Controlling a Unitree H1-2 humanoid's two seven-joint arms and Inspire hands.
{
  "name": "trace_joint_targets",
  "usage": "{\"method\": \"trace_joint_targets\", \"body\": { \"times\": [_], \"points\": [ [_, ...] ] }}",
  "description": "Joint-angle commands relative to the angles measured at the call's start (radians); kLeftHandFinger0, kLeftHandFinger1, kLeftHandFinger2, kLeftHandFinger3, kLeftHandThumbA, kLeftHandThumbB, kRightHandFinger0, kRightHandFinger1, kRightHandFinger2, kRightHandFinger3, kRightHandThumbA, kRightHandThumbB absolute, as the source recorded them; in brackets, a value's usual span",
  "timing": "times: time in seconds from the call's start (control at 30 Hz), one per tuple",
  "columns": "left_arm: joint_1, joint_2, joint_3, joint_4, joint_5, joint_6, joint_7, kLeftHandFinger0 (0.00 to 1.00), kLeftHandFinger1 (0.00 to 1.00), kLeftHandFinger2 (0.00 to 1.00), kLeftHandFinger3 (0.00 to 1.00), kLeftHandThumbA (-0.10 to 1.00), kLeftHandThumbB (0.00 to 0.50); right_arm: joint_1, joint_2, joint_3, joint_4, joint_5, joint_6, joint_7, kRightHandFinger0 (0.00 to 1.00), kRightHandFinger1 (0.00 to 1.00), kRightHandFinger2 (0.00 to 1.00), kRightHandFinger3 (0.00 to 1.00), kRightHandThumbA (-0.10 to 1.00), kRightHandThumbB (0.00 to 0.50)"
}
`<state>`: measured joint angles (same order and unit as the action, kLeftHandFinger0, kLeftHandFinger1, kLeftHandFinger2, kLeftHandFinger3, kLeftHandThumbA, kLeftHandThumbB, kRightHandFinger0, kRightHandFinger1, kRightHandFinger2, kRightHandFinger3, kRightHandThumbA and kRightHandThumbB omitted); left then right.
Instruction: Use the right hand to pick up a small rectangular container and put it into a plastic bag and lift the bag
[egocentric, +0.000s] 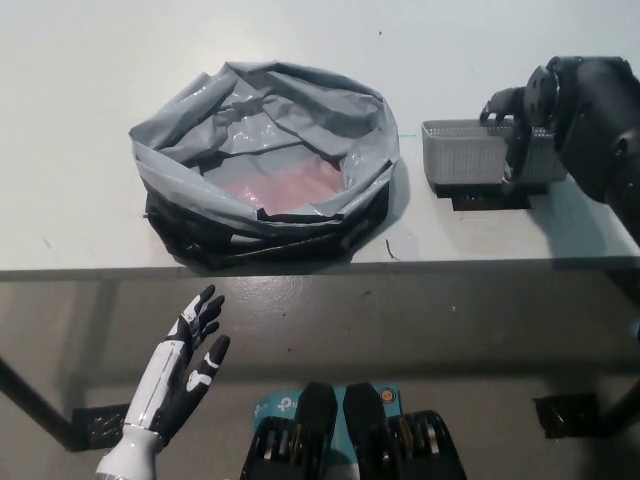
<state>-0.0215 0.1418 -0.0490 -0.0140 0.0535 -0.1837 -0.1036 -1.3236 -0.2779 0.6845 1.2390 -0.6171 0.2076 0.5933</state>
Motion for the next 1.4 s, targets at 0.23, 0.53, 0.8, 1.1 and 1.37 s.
{"method": "trace_joint_targets", "body": {
  "times": [0.23, 0.53, 0.8, 1.1, 1.37],
  "points": [
    [-0.025, 0.021, -0.001, -0.035, -0.003, -0.041, -0.014, 1.0, 1.0, 1.0, 1.0, 0.82, 0.162, -0.04, 0.053, -0.027, 0.096, 0.004, -0.07, -0.083, 1.0, 1.0, 1.0, 1.0, 0.88, 0.5],
    [-0.041, 0.026, -0.001, -0.035, -0.004, -0.038, -0.018, 1.0, 1.0, 1.0, 1.0, 0.82, 0.157, 0.015, 0.07, -0.053, 0.112, 0.0, -0.129, -0.297, 0.69, 0.76, 0.94, 1.0, 0.1, 0.35],
    [-0.05, 0.027, -0.002, -0.025, -0.009, -0.041, -0.021, 1.0, 1.0, 1.0, 1.0, 0.82, 0.169, 0.045, 0.02, -0.067, 0.076, -0.022, -0.29, -0.666, 0.08, 0.5, 0.93, 0.94, -0.1, 0.185],
    [-0.053, 0.029, -0.004, -0.025, -0.005, -0.037, -0.022, 1.0, 1.0, 1.0, 1.0, 0.83, 0.17, -0.007, -0.028, -0.081, -0.022, -0.035, -0.346, -0.746, 0.08, 0.59, 0.99, 0.93, -0.1, 0.164],
    [-0.051, 0.031, -0.007, -0.019, -0.002, -0.042, -0.024, 1.0, 1.0, 1.0, 1.0, 0.84, 0.164, -0.032, -0.084, -0.211, -0.397, -0.012, -0.326, -0.7, 0.0, 0.43, 0.86, 0.93, -0.1, 0.128]
  ]
}}
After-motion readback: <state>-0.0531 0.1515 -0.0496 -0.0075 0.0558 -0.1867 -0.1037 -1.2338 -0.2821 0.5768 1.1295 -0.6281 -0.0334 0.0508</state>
